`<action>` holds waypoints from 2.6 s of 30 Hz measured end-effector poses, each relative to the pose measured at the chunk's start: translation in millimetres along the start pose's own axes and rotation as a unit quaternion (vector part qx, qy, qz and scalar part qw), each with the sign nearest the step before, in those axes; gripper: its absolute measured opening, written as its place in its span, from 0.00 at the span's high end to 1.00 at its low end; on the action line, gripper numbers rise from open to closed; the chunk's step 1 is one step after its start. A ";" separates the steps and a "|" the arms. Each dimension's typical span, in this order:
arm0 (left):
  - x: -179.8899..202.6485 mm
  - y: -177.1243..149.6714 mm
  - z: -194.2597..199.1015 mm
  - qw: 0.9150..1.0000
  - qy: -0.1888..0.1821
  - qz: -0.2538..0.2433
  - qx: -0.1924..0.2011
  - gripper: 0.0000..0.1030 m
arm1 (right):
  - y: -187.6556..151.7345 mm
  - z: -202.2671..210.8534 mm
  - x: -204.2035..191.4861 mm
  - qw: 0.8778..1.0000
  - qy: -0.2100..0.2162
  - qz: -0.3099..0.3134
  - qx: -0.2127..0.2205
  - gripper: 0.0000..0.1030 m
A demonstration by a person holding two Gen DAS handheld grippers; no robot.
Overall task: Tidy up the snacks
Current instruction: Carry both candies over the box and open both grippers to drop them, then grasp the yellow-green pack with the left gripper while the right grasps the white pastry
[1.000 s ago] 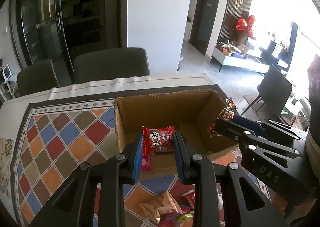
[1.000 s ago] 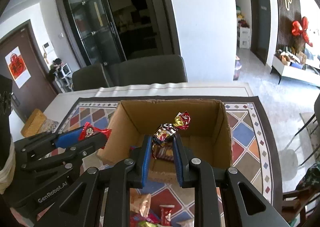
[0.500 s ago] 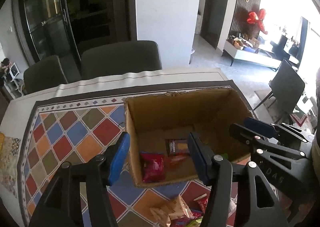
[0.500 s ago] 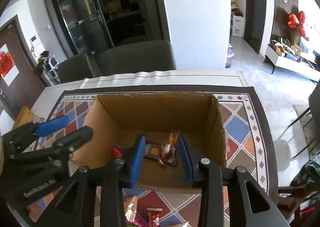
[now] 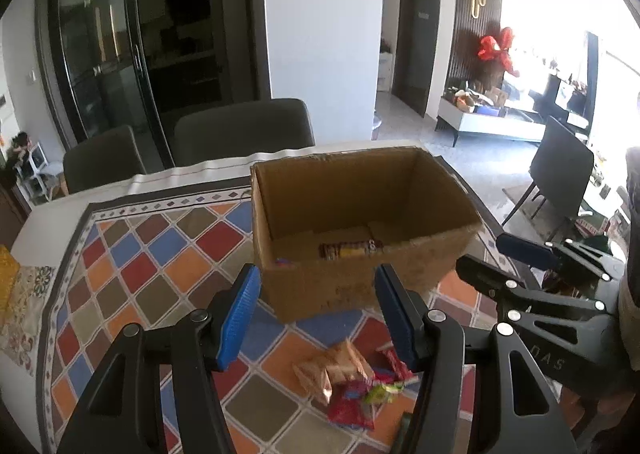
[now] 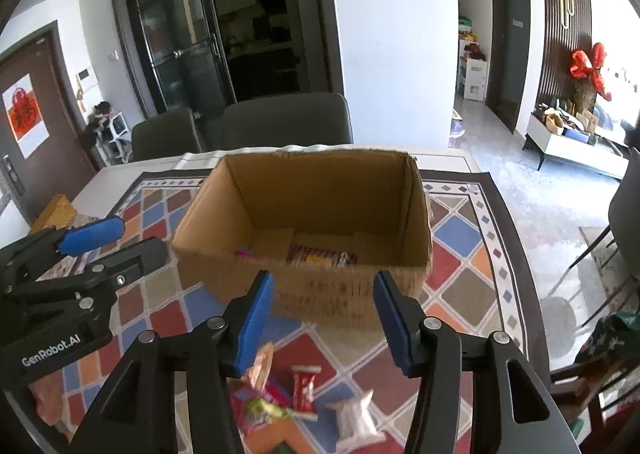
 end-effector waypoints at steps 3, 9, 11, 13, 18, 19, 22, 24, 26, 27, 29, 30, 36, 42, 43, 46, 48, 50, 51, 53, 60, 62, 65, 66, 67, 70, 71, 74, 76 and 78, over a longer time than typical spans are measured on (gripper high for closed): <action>12.3 -18.1 9.9 1.000 0.001 -0.012 0.005 0.43 | -16.1 12.3 3.7 1.000 -0.004 -0.005 0.010 0.48; 29.4 -47.4 20.4 1.000 -0.008 -0.016 0.009 0.43 | -47.7 29.3 9.4 1.000 -0.002 -0.012 0.010 0.48; 33.9 -56.6 22.9 1.000 -0.012 -0.015 0.012 0.43 | -56.9 33.8 10.0 1.000 -0.004 -0.012 0.012 0.48; 38.7 -67.9 23.6 1.000 -0.015 -0.017 0.012 0.43 | -67.8 36.2 10.8 1.000 -0.008 -0.008 0.011 0.48; 46.3 -91.1 17.1 0.999 -0.029 -0.015 0.002 0.43 | -95.8 33.8 15.5 1.000 -0.018 -0.011 0.002 0.43; 46.5 -95.4 13.9 0.999 -0.033 -0.013 -0.004 0.43 | -101.5 33.0 14.8 1.000 -0.018 -0.012 -0.003 0.43; 49.4 -106.9 6.5 0.999 -0.041 -0.012 -0.014 0.43 | -117.0 27.7 15.6 1.000 -0.015 -0.014 -0.018 0.43; 52.1 -114.5 0.3 0.999 -0.046 -0.014 -0.020 0.43 | -126.6 22.9 15.8 0.999 -0.014 -0.016 -0.029 0.43; 52.8 -121.5 -7.5 0.998 -0.055 -0.013 -0.028 0.43 | -134.6 19.0 15.2 0.999 -0.014 -0.016 -0.037 0.43; 52.7 -124.2 -11.6 0.998 -0.057 -0.013 -0.033 0.43 | -137.8 15.9 15.9 0.999 -0.015 -0.017 -0.042 0.43; 52.4 -128.7 -19.5 0.997 -0.060 -0.013 -0.041 0.43 | -142.3 10.9 16.4 0.998 -0.016 -0.017 -0.050 0.43; 51.7 -131.3 -24.9 0.997 -0.068 -0.012 -0.047 0.43 | -144.3 7.2 17.1 0.998 -0.018 -0.017 -0.055 0.43; 43.9 -138.8 -51.1 0.994 -0.083 -0.003 -0.073 0.43 | -149.1 -12.0 17.2 0.997 -0.030 -0.005 -0.076 0.43; 38.1 -142.8 -73.7 0.991 -0.093 0.003 -0.095 0.43 | -152.1 -33.7 14.1 0.995 -0.023 -0.001 -0.101 0.43; 37.8 -143.1 -76.6 0.991 -0.094 0.003 -0.098 0.43 | -152.2 -36.7 13.6 0.994 -0.023 0.000 -0.103 0.43; 36.6 -143.1 -84.8 0.990 -0.100 0.008 -0.103 0.45 | -153.0 -44.5 14.3 0.994 -0.024 0.001 -0.110 0.43; 35.3 -143.7 -90.1 0.989 -0.102 0.012 -0.107 0.47 | -152.9 -49.2 15.2 0.993 -0.026 0.001 -0.114 0.43; 35.3 -144.0 -94.7 0.988 -0.104 0.013 -0.111 0.48 | -152.9 -53.5 15.6 0.993 -0.027 0.003 -0.117 0.43; 35.4 -144.1 -97.0 0.988 -0.104 0.013 -0.113 0.48 | -152.8 -55.6 15.7 0.992 -0.028 0.004 -0.119 0.43; 35.8 -144.2 -100.4 0.988 -0.105 0.011 -0.116 0.52 | -153.3 -59.5 15.4 0.992 -0.026 0.006 -0.123 0.43; 39.7 -147.5 -109.9 0.987 -0.100 0.003 -0.122 0.61 | -154.9 -73.4 13.5 0.990 -0.024 0.002 -0.138 0.43; 41.5 -147.7 -110.9 0.987 -0.102 0.002 -0.123 0.67 | -154.9 -76.2 12.7 0.990 -0.025 0.006 -0.139 0.43; 44.7 -148.0 -110.6 0.986 -0.110 0.001 -0.123 0.78 | -156.9 -80.5 10.0 0.989 -0.022 0.010 -0.145 0.43; 45.5 -149.1 -111.4 0.986 -0.113 0.002 -0.126 0.78 | -157.9 -81.6 8.8 0.989 -0.021 0.012 -0.146 0.43; 45.8 -149.7 -111.5 0.986 -0.114 0.002 -0.126 0.80 | -159.4 -82.4 8.0 0.988 -0.022 0.013 -0.149 0.45; 48.5 -150.7 -110.2 0.985 -0.124 0.007 -0.123 0.87 | -162.0 -81.7 7.6 0.988 -0.021 0.011 -0.151 0.62; 49.0 -150.6 -109.8 0.985 -0.124 0.008 -0.123 0.87 | -162.5 -81.1 7.8 0.988 -0.022 0.012 -0.151 0.62; 49.9 -150.1 -107.1 0.985 -0.122 0.008 -0.119 0.87 | -163.9 -78.9 8.9 0.988 -0.014 0.001 -0.153 0.67; 50.9 -149.8 -104.3 0.986 -0.123 0.010 -0.116 0.88 | -164.3 -76.0 10.2 0.988 -0.010 -0.009 -0.152 0.67; 52.0 -148.1 -99.3 0.986 -0.124 0.011 -0.110 0.88 | -164.0 -72.1 11.1 0.989 -0.008 -0.014 -0.150 0.68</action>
Point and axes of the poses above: each gripper's, at about its wrist camera, not at the fingertips, and z roughly against the way its jaws point, x to its right, y to its top, the point moved 7 cm from there along -z, roughly the way its jaws point, and after that the axes turned 13 degrees about -y, right-handed, at the moved point
